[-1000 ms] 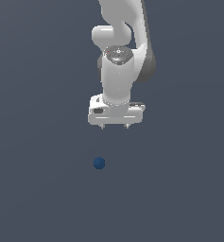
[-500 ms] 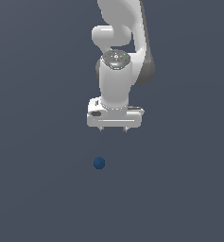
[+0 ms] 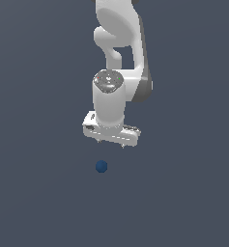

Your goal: Pick up the object and move it to a goal position.

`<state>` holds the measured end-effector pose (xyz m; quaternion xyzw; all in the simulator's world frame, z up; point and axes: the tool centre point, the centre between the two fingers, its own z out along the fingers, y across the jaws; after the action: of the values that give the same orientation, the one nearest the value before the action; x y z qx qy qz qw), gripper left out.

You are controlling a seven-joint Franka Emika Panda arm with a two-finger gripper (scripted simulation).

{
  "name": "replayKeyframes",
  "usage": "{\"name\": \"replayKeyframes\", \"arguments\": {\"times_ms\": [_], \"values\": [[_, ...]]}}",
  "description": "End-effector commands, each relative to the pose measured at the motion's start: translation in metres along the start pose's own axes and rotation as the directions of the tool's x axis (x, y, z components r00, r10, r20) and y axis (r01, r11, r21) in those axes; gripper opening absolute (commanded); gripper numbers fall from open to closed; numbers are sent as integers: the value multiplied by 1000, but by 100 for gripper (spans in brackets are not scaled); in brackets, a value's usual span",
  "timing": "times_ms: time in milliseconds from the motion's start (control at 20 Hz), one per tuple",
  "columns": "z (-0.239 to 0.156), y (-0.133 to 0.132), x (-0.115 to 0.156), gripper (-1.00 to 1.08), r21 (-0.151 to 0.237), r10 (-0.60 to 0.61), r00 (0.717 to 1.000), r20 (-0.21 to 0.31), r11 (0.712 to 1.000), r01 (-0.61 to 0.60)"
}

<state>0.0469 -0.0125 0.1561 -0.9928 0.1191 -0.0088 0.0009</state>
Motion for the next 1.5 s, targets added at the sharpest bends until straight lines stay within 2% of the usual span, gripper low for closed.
{"name": "replayKeyframes", "arguments": {"times_ms": [0, 400, 800, 1200, 1450], "values": [[12, 5, 12, 100, 0, 81, 997, 4, 997, -81], [50, 22, 43, 100, -5, 305, 952, 12, 952, -305], [72, 31, 56, 100, -10, 416, 909, 14, 910, -415], [77, 32, 58, 100, -11, 430, 903, 14, 903, -430], [96, 33, 57, 100, -11, 432, 902, 14, 902, -432]]}}
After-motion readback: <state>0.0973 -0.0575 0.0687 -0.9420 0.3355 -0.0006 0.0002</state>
